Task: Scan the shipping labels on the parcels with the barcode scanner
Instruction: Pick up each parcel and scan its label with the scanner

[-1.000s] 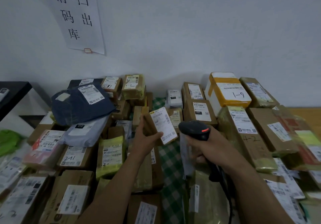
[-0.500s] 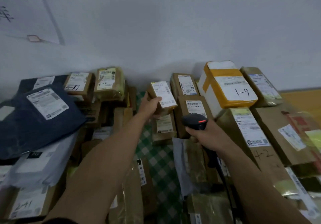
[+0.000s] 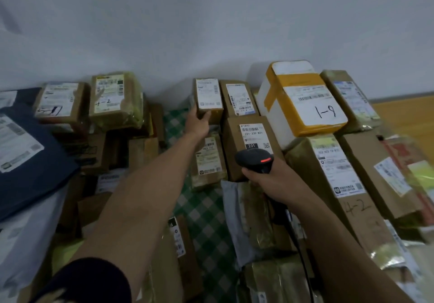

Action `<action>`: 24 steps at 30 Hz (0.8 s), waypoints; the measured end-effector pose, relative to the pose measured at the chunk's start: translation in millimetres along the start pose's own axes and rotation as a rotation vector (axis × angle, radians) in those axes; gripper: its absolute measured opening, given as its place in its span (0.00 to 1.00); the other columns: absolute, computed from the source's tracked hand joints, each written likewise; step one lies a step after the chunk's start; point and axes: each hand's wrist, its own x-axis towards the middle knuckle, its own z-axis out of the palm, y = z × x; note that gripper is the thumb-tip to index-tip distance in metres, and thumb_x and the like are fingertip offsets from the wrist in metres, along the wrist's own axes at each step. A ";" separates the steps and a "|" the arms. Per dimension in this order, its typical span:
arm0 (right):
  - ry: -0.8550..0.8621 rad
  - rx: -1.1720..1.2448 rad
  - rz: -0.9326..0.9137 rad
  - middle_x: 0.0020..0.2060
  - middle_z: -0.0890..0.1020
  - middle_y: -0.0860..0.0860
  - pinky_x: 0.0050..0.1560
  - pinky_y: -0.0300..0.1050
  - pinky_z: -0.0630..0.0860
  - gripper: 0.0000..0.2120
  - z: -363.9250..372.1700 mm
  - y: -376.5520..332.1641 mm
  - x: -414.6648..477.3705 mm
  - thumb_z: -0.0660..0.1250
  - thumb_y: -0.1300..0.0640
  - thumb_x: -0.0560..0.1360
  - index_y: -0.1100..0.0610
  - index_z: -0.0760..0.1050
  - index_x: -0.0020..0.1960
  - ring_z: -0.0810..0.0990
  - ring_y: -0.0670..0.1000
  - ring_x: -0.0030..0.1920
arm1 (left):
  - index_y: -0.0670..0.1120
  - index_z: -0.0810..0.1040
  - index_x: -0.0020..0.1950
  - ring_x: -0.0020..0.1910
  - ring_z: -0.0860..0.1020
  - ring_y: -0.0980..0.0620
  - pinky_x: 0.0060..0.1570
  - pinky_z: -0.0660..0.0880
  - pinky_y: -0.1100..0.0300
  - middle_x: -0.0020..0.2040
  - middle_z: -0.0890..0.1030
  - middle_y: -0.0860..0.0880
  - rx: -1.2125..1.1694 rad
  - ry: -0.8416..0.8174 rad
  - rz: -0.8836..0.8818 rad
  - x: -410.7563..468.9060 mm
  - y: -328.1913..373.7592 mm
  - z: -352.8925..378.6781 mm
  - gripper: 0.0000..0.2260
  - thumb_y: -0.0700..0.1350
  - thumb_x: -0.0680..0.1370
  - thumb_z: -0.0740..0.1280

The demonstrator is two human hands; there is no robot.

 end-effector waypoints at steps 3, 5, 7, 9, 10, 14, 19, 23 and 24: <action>-0.013 0.009 -0.028 0.59 0.82 0.42 0.52 0.40 0.75 0.28 -0.4 -5.2 -12.2 0.76 0.43 0.75 0.45 0.73 0.72 0.79 0.45 0.59 | 0.55 0.68 0.79 0.73 0.73 0.47 0.64 0.71 0.54 0.74 0.75 0.50 0.011 0.042 0.009 -11.3 4.2 -1.9 0.23 0.44 0.84 0.66; -0.037 0.035 -0.052 0.55 0.84 0.43 0.52 0.42 0.77 0.22 -1.0 -11.2 -23.7 0.75 0.45 0.76 0.42 0.75 0.68 0.81 0.46 0.57 | 0.54 0.70 0.77 0.68 0.76 0.48 0.63 0.75 0.54 0.71 0.77 0.50 0.032 0.022 0.030 -25.8 5.4 -6.4 0.23 0.42 0.83 0.68; -0.065 0.062 -0.083 0.53 0.84 0.42 0.53 0.44 0.79 0.17 -2.2 -17.4 -37.3 0.74 0.47 0.78 0.40 0.76 0.66 0.82 0.46 0.55 | 0.53 0.72 0.75 0.59 0.79 0.51 0.53 0.79 0.56 0.68 0.78 0.50 0.095 -0.001 0.056 -48.8 5.8 -14.6 0.22 0.44 0.82 0.69; -0.082 0.071 -0.115 0.52 0.85 0.43 0.50 0.44 0.80 0.16 -3.1 -22.6 -50.9 0.73 0.48 0.79 0.39 0.77 0.65 0.83 0.46 0.52 | 0.52 0.75 0.70 0.53 0.79 0.55 0.48 0.78 0.59 0.62 0.78 0.51 0.126 0.000 0.085 -77.3 4.1 -25.3 0.17 0.44 0.82 0.69; -0.091 0.079 -0.125 0.50 0.86 0.44 0.46 0.44 0.82 0.15 -3.6 -25.0 -58.8 0.73 0.48 0.79 0.39 0.77 0.64 0.85 0.46 0.49 | 0.53 0.76 0.65 0.50 0.79 0.56 0.47 0.78 0.59 0.58 0.79 0.52 0.134 0.004 0.106 -95.3 4.1 -30.8 0.13 0.43 0.82 0.69; -0.160 0.133 -0.144 0.51 0.86 0.49 0.37 0.41 0.79 0.16 -5.7 -27.8 -95.0 0.72 0.51 0.80 0.44 0.77 0.67 0.88 0.51 0.42 | 0.51 0.77 0.67 0.57 0.77 0.56 0.58 0.78 0.54 0.58 0.76 0.57 0.198 0.049 0.098 -169.3 -17.4 -54.4 0.14 0.47 0.81 0.71; -0.193 0.195 -0.192 0.54 0.85 0.49 0.40 0.43 0.81 0.18 -1.5 -24.3 -151.1 0.73 0.51 0.80 0.46 0.77 0.69 0.88 0.49 0.41 | 0.50 0.75 0.71 0.64 0.71 0.57 0.67 0.73 0.55 0.63 0.71 0.56 0.273 0.165 0.093 -269.4 -48.4 -83.2 0.22 0.52 0.79 0.73; -0.228 0.235 -0.226 0.53 0.85 0.48 0.49 0.57 0.85 0.14 14.1 -14.7 -192.9 0.74 0.51 0.79 0.45 0.78 0.64 0.88 0.53 0.42 | 0.47 0.75 0.71 0.65 0.72 0.52 0.66 0.70 0.58 0.67 0.74 0.50 0.361 0.271 0.102 -342.2 -77.8 -94.6 0.22 0.48 0.79 0.74; -0.241 0.238 -0.231 0.53 0.85 0.48 0.47 0.55 0.86 0.13 19.5 -12.0 -201.3 0.74 0.51 0.79 0.45 0.78 0.63 0.88 0.53 0.42 | 0.46 0.74 0.72 0.68 0.72 0.49 0.68 0.69 0.56 0.69 0.74 0.47 0.430 0.265 0.094 -354.9 -85.9 -97.1 0.24 0.48 0.78 0.74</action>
